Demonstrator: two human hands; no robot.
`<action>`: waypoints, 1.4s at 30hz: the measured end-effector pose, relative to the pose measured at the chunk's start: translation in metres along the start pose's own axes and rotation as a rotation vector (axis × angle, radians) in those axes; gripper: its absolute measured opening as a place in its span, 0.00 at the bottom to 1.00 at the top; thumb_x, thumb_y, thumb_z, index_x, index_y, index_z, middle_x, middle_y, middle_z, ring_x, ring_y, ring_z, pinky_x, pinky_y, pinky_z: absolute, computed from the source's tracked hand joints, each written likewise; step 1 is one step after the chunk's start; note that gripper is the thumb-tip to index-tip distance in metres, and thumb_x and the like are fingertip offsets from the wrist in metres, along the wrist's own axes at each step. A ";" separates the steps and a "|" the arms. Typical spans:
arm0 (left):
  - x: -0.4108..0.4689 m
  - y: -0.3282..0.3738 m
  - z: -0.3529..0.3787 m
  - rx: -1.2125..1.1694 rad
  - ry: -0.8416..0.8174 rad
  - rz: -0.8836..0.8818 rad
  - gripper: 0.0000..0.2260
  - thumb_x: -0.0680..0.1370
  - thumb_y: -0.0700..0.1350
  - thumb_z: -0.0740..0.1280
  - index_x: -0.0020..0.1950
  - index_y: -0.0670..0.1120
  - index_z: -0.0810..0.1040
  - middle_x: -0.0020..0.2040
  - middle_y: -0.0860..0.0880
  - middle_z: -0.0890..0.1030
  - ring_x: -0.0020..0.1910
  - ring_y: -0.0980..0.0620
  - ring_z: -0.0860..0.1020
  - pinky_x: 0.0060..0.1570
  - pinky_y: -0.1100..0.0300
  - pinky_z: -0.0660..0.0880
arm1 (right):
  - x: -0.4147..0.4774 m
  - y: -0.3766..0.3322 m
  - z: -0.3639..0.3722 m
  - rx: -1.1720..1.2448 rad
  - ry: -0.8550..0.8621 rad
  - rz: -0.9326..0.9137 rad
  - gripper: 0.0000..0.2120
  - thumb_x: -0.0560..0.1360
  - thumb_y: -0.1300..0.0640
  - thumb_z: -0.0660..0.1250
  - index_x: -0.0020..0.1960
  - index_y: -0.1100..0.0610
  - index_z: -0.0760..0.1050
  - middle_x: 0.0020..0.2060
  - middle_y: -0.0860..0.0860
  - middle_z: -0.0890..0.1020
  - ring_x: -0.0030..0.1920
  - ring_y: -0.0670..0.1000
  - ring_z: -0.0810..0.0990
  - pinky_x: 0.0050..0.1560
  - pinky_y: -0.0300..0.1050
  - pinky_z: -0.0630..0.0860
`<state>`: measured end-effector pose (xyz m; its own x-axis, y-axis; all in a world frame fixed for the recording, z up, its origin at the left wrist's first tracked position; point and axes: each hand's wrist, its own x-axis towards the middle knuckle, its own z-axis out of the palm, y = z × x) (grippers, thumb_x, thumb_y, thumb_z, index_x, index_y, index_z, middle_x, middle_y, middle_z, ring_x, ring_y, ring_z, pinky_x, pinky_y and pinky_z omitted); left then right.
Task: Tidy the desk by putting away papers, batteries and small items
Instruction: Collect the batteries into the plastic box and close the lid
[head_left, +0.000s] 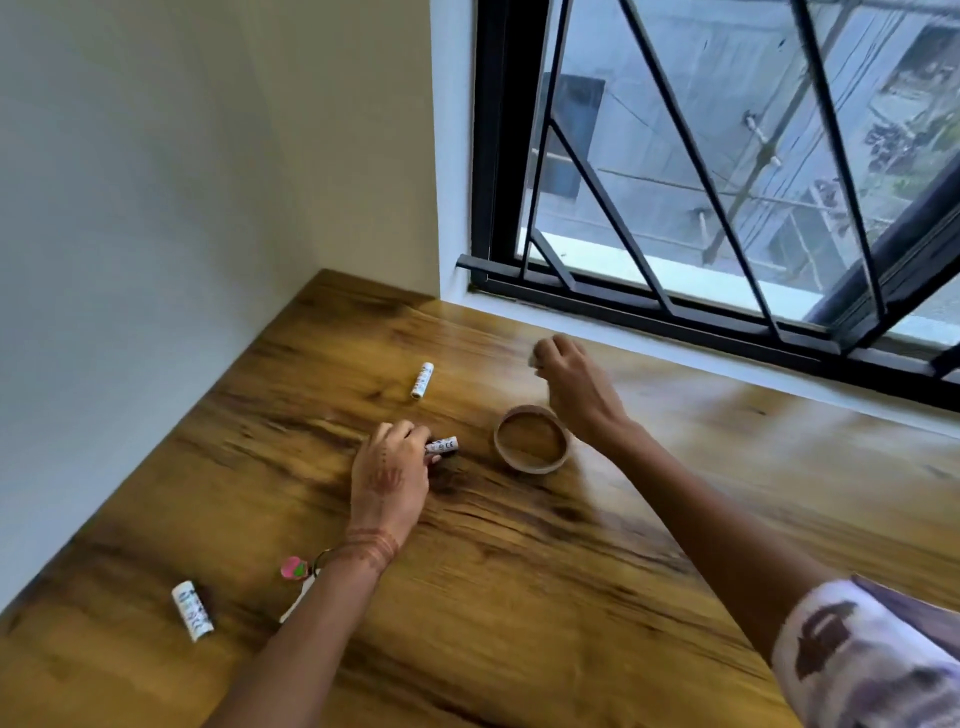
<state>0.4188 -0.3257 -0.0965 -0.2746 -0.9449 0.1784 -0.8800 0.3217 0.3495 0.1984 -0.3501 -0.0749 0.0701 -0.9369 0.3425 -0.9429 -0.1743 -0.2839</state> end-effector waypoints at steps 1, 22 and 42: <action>-0.003 -0.002 -0.002 -0.023 0.011 -0.021 0.07 0.72 0.38 0.69 0.49 0.42 0.80 0.45 0.44 0.82 0.47 0.43 0.78 0.44 0.52 0.75 | 0.007 -0.011 0.003 0.007 -0.009 -0.091 0.08 0.73 0.72 0.62 0.51 0.64 0.72 0.48 0.61 0.78 0.46 0.58 0.77 0.42 0.52 0.80; -0.106 -0.078 -0.055 -0.283 0.394 -0.867 0.08 0.72 0.44 0.70 0.48 0.42 0.83 0.46 0.43 0.82 0.46 0.43 0.78 0.41 0.53 0.74 | 0.001 -0.108 0.048 -0.026 -0.148 -0.357 0.07 0.77 0.64 0.61 0.55 0.63 0.70 0.40 0.58 0.80 0.36 0.55 0.76 0.39 0.51 0.79; -0.130 -0.067 -0.071 -0.494 0.439 -0.936 0.11 0.72 0.36 0.71 0.53 0.37 0.81 0.47 0.39 0.83 0.44 0.43 0.80 0.41 0.55 0.77 | -0.092 -0.142 -0.008 0.684 -0.149 0.340 0.10 0.75 0.63 0.66 0.56 0.59 0.76 0.44 0.51 0.80 0.40 0.45 0.76 0.39 0.37 0.72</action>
<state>0.5403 -0.2203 -0.0777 0.6523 -0.7547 -0.0708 -0.3924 -0.4162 0.8202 0.3229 -0.2370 -0.0595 -0.0984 -0.9948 0.0270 -0.5132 0.0275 -0.8578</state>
